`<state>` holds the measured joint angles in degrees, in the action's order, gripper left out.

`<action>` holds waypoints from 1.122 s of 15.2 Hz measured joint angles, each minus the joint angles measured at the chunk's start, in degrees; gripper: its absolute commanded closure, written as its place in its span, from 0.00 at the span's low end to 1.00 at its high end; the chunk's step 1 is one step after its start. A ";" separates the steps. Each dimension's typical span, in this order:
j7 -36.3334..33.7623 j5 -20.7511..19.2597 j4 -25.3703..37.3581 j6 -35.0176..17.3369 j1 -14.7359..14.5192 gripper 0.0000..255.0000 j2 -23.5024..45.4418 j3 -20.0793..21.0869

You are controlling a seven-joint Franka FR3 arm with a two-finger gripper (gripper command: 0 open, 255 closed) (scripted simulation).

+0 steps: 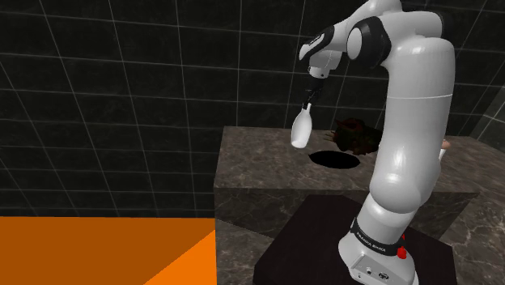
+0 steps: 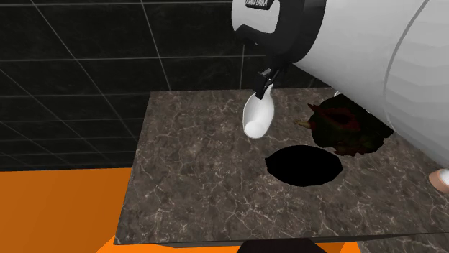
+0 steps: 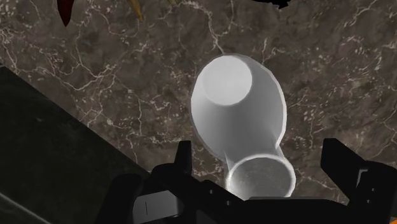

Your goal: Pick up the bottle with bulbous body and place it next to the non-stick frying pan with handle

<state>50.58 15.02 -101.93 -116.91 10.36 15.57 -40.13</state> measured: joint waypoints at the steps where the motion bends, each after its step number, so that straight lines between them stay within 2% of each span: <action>1: 0.16 0.20 -0.55 -0.67 0.01 0.00 0.18 0.08; 8: 0.51 0.74 -1.20 -1.79 0.15 0.00 0.77 0.28; 9: 0.51 0.74 -1.20 -1.79 0.15 1.00 0.77 0.28; 17: 0.51 0.74 -1.20 -1.78 0.15 1.00 0.78 0.28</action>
<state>51.10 15.76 -103.13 -118.69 10.51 16.34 -39.84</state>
